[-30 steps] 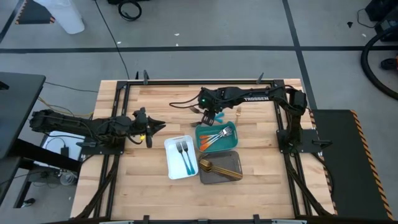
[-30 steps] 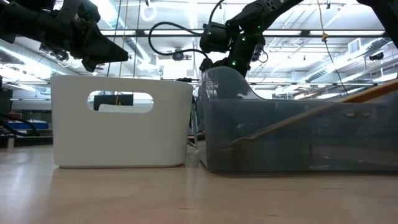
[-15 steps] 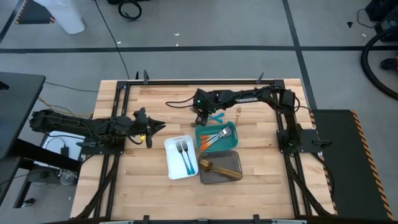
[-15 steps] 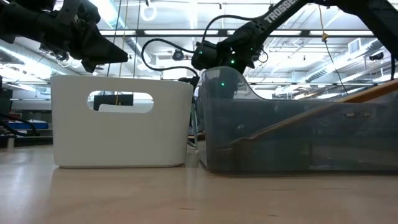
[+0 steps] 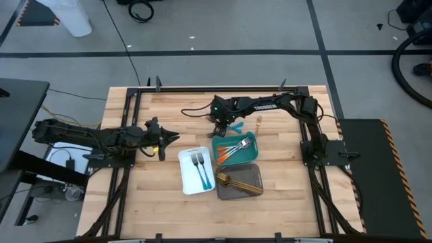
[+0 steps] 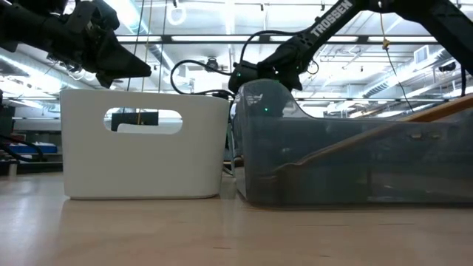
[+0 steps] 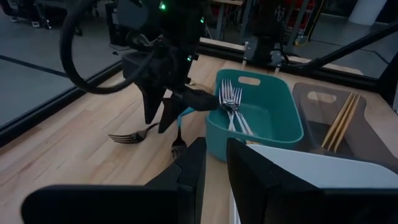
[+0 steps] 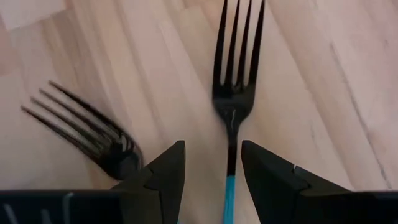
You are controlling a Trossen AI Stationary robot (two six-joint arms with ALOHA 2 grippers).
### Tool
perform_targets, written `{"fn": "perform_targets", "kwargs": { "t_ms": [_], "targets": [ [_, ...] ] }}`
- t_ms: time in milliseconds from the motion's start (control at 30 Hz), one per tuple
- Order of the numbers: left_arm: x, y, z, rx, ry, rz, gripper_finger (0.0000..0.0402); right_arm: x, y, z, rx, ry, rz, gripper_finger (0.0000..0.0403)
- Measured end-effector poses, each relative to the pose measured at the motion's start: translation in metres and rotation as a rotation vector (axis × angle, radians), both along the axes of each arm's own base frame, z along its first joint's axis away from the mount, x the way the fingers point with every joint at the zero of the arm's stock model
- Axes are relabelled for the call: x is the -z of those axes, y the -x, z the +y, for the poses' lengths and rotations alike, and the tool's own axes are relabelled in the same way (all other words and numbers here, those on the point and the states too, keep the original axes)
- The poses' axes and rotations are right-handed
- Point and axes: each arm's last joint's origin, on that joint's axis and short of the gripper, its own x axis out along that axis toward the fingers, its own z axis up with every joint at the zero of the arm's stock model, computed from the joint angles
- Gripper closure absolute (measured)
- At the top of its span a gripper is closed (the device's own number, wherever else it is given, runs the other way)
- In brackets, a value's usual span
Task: Sort silverware by color (type)
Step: Put the blue fork into the white bin
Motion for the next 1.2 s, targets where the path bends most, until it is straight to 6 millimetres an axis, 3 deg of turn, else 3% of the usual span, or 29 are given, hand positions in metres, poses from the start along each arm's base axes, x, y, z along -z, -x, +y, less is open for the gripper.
{"fn": "perform_targets", "kwargs": {
  "t_ms": [433,833,1200],
  "targets": [
    [0.001,0.000,0.000,0.007,0.002,0.010,0.0331,0.004,0.010,-0.002,0.025,0.069,0.126,0.0237],
    [0.000,0.000,0.000,0.009,-0.001,0.005,0.0331,0.009,0.012,0.004,0.060,0.121,0.157,0.0262],
    [0.000,0.000,0.000,0.008,-0.001,0.006,0.0331,0.010,0.013,0.006,0.088,0.095,0.159,0.0336]
  ]
}}
